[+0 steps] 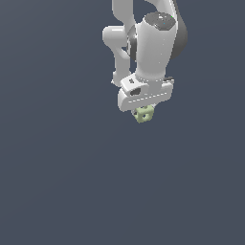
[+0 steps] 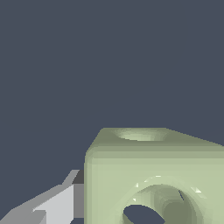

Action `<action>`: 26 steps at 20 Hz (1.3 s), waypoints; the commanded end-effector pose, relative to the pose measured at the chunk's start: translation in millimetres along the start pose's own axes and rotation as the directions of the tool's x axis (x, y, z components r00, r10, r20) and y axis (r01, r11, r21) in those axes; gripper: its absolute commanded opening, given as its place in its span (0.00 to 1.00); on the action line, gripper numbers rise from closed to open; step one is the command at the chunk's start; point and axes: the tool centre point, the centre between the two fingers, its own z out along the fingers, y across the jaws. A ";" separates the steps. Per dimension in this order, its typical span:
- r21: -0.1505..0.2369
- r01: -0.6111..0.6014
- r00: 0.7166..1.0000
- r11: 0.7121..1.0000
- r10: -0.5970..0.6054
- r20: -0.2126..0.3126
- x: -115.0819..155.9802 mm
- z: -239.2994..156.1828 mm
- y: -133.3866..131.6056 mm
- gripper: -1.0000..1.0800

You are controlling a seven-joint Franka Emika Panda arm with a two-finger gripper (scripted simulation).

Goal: Pick up the object and move it to a goal position.

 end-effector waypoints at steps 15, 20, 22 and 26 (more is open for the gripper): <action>0.001 0.001 1.000 1.000 -0.001 0.000 -52.8 -145.0 -95.2 0.00; 0.001 0.000 1.000 1.000 0.000 -0.001 -60.2 -170.7 -111.5 0.00; 0.002 0.000 1.000 1.000 0.000 -0.001 -62.1 -177.4 -115.5 0.00; 0.003 0.000 1.000 1.000 0.000 -0.001 -63.6 -184.3 -119.6 0.00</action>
